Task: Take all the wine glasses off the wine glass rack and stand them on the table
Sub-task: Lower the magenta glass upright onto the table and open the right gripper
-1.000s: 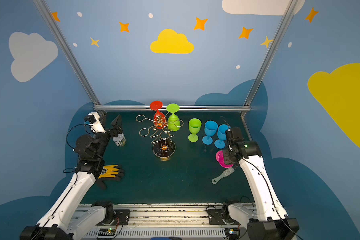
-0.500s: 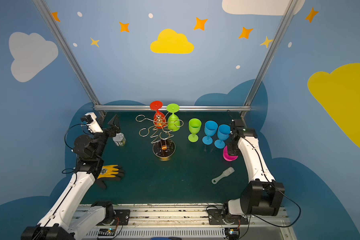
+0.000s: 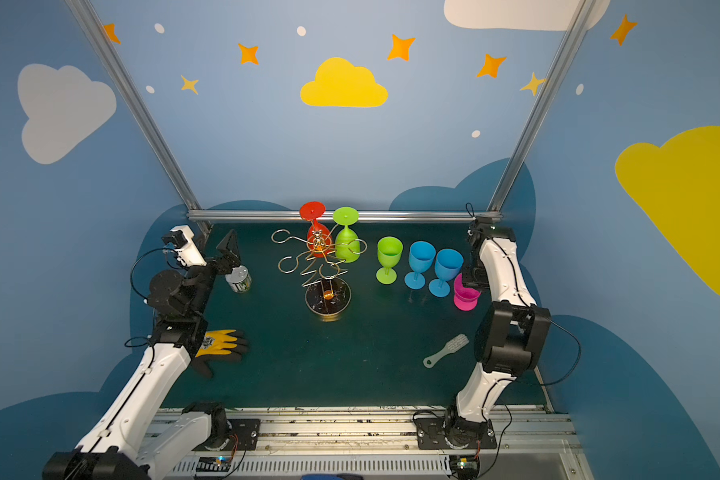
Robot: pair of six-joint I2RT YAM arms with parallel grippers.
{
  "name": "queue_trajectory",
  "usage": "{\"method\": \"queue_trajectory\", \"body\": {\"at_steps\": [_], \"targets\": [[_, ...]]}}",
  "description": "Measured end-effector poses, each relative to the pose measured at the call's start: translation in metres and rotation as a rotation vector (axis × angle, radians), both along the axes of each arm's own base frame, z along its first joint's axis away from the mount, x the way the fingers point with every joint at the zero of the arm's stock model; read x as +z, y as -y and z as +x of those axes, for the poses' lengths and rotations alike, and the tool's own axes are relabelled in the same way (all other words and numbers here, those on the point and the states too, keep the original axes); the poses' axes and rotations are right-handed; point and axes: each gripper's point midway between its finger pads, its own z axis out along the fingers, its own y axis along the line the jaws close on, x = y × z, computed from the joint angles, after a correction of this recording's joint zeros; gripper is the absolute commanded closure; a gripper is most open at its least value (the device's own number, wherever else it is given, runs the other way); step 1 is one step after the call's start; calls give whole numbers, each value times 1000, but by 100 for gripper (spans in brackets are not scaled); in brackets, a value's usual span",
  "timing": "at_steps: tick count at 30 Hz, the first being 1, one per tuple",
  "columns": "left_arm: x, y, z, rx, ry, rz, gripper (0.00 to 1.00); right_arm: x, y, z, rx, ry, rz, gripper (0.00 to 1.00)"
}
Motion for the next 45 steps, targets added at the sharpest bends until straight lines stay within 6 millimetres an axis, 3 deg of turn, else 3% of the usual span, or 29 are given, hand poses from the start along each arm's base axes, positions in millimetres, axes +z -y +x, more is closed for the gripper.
{"method": "queue_trajectory", "body": {"at_steps": [2, 9, 16, 19, 28, 38, 45], "targets": [[0, 0, 0, 0, 0, 1, 11, -7, 1, 2, -14, -23, 2, 98], [0, -1, 0, 3, -1, 4, 10, -7, -3, 0, -39, -20, 53, 71], [-2, -2, 1, 5, -6, 4, 10, -4, -5, 3, -63, 21, 117, 59], [-2, -2, 1, 7, -6, 3, 9, 10, -3, 4, -73, 87, 143, 56], [-3, -4, 2, 12, -10, -9, 9, 85, -6, -10, -86, 391, 204, 50], [-6, -8, 4, 9, -62, -60, 10, 119, -57, -45, 44, 814, 385, 45], [36, 17, 28, -156, -149, -123, 17, 155, -113, -56, 230, 1006, 556, 45]]}}
